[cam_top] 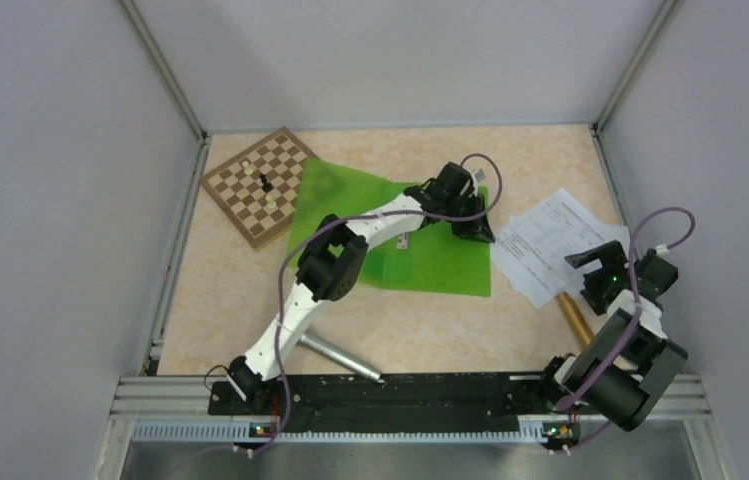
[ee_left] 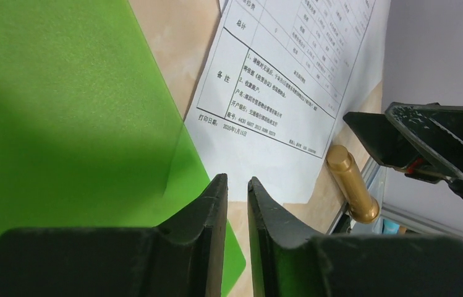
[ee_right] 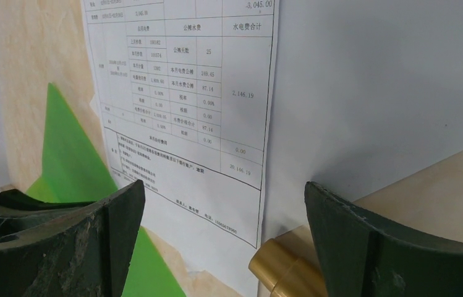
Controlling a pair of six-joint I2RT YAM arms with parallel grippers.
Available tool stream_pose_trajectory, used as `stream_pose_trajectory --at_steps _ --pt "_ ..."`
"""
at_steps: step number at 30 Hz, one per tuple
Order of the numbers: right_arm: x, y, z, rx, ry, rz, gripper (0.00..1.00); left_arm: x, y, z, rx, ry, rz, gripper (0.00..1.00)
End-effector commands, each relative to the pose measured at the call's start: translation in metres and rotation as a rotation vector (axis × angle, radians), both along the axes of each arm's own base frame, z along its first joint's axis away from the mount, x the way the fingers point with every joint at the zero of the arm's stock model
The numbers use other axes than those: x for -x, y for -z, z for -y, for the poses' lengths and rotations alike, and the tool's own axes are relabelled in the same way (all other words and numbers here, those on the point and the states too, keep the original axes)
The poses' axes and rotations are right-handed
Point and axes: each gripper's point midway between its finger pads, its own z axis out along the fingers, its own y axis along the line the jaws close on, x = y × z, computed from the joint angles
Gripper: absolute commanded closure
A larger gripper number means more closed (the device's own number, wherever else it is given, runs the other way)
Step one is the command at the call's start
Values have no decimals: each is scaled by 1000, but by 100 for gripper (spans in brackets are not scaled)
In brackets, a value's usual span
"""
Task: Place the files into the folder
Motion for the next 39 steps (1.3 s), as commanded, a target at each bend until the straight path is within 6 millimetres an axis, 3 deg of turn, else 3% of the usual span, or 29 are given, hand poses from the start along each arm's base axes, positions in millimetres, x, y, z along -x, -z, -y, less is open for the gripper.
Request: stream_pose_trajectory --at_steps 1,7,12,18,24,27,34,39 --pt "-13 -10 0 -21 -15 65 2 -3 -6 21 38 -23 21 76" --pt "-23 -20 -15 -95 -63 167 2 -2 33 1 -95 -66 -32 76" --pt "-34 -41 -27 -153 -108 296 2 2 42 -5 -122 -75 -52 77" --pt "-38 -47 -31 -188 -131 344 2 5 48 -9 -140 -71 -59 77" --pt "-20 -13 -10 -101 -39 114 2 5 48 -11 -145 -70 -64 77" --pt "-12 -6 -8 -69 -15 76 2 5 49 -13 -151 -69 -59 77" --pt "-4 13 -15 -96 -26 35 2 4 61 -23 -152 -83 -77 77" --pt "-10 10 -33 -196 -73 108 2 4 64 -23 -151 -79 -96 77"
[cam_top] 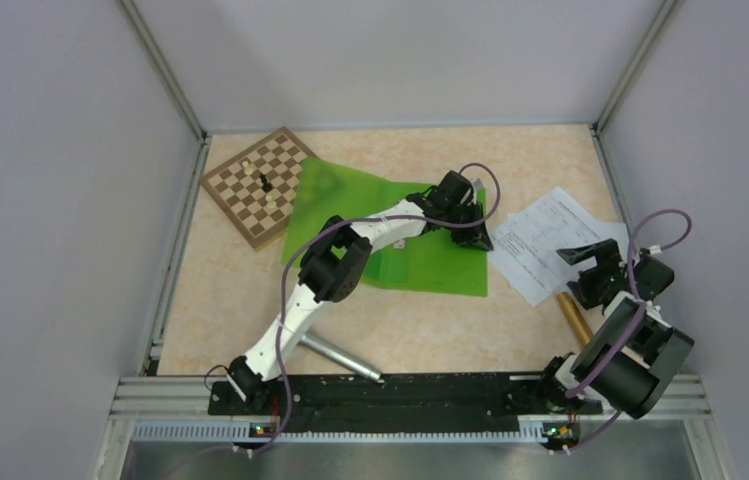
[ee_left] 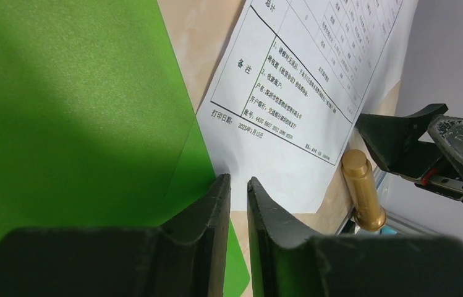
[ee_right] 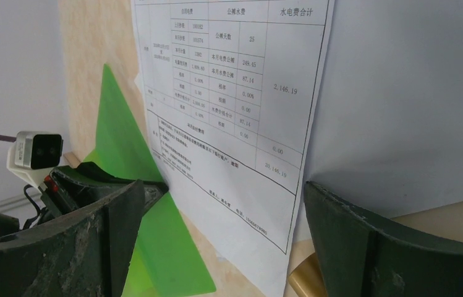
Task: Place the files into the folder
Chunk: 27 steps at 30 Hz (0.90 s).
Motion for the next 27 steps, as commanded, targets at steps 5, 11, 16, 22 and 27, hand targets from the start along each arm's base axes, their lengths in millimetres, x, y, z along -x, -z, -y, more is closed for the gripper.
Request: stream_pose_trajectory --at_steps 5,11,16,22,27 --pt "-11 -2 -18 -95 -51 96 2 0 30 -23 -104 -24 -38 77" --pt "-31 -18 -19 -94 -72 157 2 0 30 -23 -105 -19 -40 77" --pt "-40 -28 -14 -75 -58 189 2 1 27 -23 -102 -14 -35 77" --pt "-44 -6 6 -26 31 123 13 2 27 -23 -103 -6 -37 77" --pt "-51 -1 5 -66 33 129 60 4 19 -24 -98 13 -24 79"
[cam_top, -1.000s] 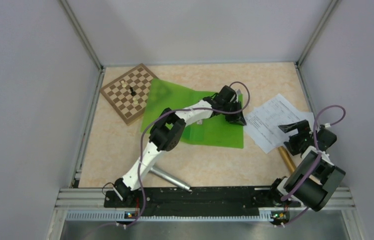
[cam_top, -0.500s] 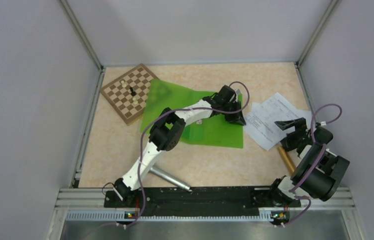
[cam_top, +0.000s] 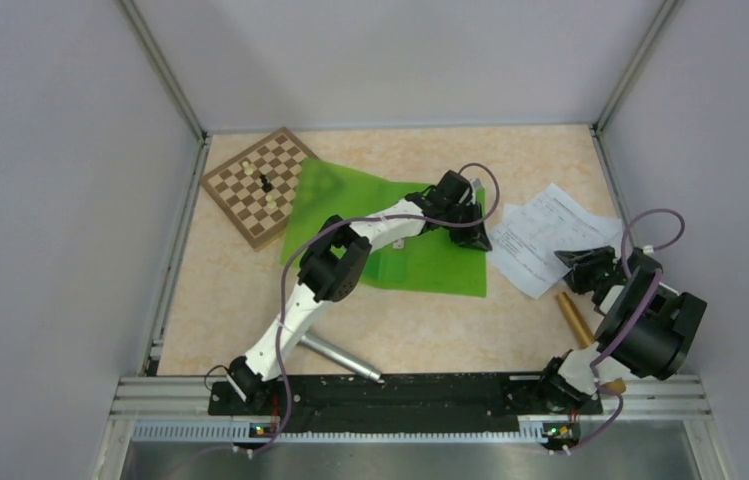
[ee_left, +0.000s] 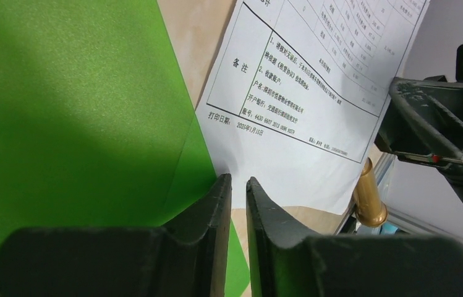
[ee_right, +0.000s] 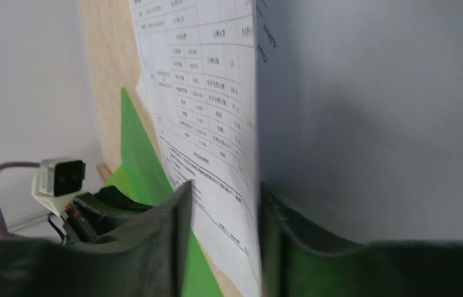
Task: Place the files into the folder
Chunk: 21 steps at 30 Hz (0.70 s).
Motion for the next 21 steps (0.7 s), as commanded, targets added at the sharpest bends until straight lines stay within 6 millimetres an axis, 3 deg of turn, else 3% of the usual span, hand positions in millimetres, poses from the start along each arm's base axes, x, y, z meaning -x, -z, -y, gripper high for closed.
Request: stream_pose_trajectory --at_steps 1,3,7,13,18,21 --pt "-17 -11 11 44 19 51 72 4 13 -22 -96 9 -6 79" --pt "-17 -16 14 57 26 42 100 2 -3 -23 -92 13 29 79" --pt "-23 -47 18 130 22 80 100 1 -52 -26 -53 26 115 77" --pt "-39 -132 16 277 15 224 100 8 -135 -42 -5 49 248 73" --pt "-55 -202 -28 366 -113 364 100 7 -180 -77 -8 16 317 71" --pt "-64 -236 -66 388 -211 448 100 -6 -188 -115 -18 -53 303 71"
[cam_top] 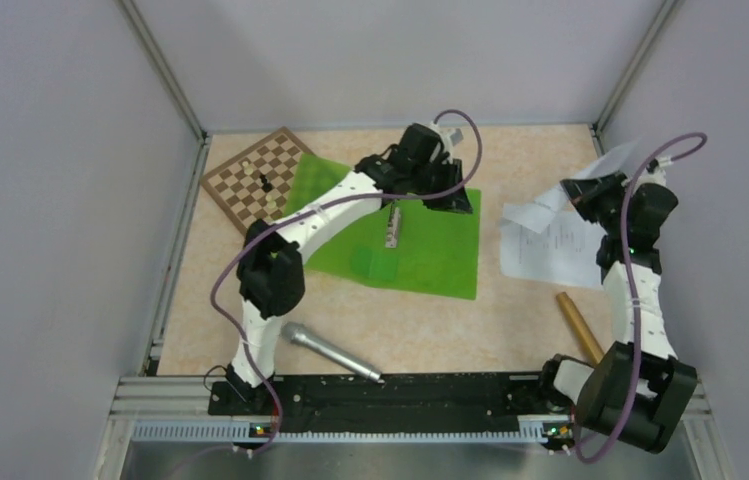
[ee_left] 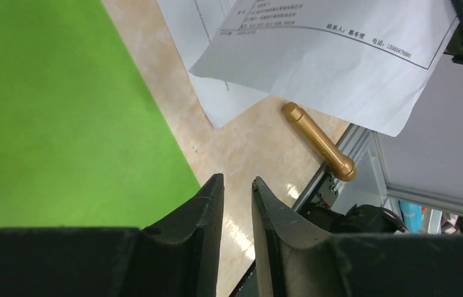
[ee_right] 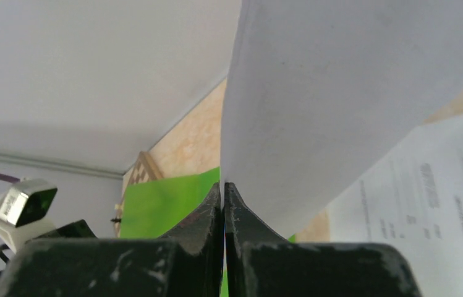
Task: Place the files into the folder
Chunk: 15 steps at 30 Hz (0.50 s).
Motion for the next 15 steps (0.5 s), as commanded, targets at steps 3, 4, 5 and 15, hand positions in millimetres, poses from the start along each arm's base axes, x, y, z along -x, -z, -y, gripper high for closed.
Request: stream_pose_trajectory --at_steps 3,4,5,15 --pt "-15 -64 -92 67 -260 127 100 -40 -22 -110 -51 -209 35 71" --pt "-17 -68 -110 57 -317 136 100 -46 -14 -131 -77 -254 22 71" --pt "-17 -71 -128 45 -372 151 100 -51 -6 -152 -105 -299 6 71" --pt "-8 -47 -243 -83 -772 167 100 -54 22 -279 -281 -513 -93 70"
